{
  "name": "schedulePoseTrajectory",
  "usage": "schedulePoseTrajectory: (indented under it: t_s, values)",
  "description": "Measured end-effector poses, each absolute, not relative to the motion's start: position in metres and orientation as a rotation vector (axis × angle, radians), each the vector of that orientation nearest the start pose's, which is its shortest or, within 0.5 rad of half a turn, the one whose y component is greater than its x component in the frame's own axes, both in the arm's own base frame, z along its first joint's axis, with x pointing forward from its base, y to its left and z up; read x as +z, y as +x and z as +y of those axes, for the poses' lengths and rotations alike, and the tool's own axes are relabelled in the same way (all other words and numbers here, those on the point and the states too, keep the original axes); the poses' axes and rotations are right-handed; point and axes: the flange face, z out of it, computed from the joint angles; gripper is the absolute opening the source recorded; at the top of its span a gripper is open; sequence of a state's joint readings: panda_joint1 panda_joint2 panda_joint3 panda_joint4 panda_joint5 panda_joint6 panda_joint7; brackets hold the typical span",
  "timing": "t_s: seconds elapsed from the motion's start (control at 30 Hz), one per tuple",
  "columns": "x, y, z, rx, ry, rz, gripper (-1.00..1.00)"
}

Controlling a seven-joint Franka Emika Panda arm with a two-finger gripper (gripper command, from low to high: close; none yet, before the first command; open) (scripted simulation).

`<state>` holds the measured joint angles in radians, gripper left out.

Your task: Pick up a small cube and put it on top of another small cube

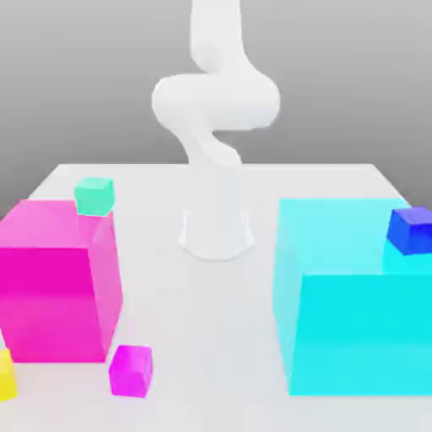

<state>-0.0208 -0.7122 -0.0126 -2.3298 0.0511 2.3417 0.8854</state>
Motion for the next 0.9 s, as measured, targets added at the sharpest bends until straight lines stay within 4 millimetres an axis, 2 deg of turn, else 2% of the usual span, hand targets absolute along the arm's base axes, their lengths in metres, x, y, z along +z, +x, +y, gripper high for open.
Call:
schedulePoseTrajectory:
  t_s: [0.1,0.2,0.3,0.4,0.57,0.7,0.8,0.9]
  values:
    - [0.612,0.415,-0.03,-0.707,-2.266,1.423,0.0]
    - [0.554,0.44,-0.044,-0.55,-2.156,1.636,0.0]
    - [0.494,0.457,-0.057,-0.408,-2.033,1.85,0.0]
    - [0.434,0.466,-0.069,-0.281,-1.893,2.064,0.0]
    - [0.337,0.461,-0.09,-0.115,-1.622,2.418,0.0]
    - [0.264,0.441,-0.112,-0.033,-1.35,2.699,0.0]
    - [0.215,0.418,-0.124,-0.004,-1.138,2.889,0.0]
    - [0.18,0.412,-0.128,-0.006,-1.066,2.95,0.0]
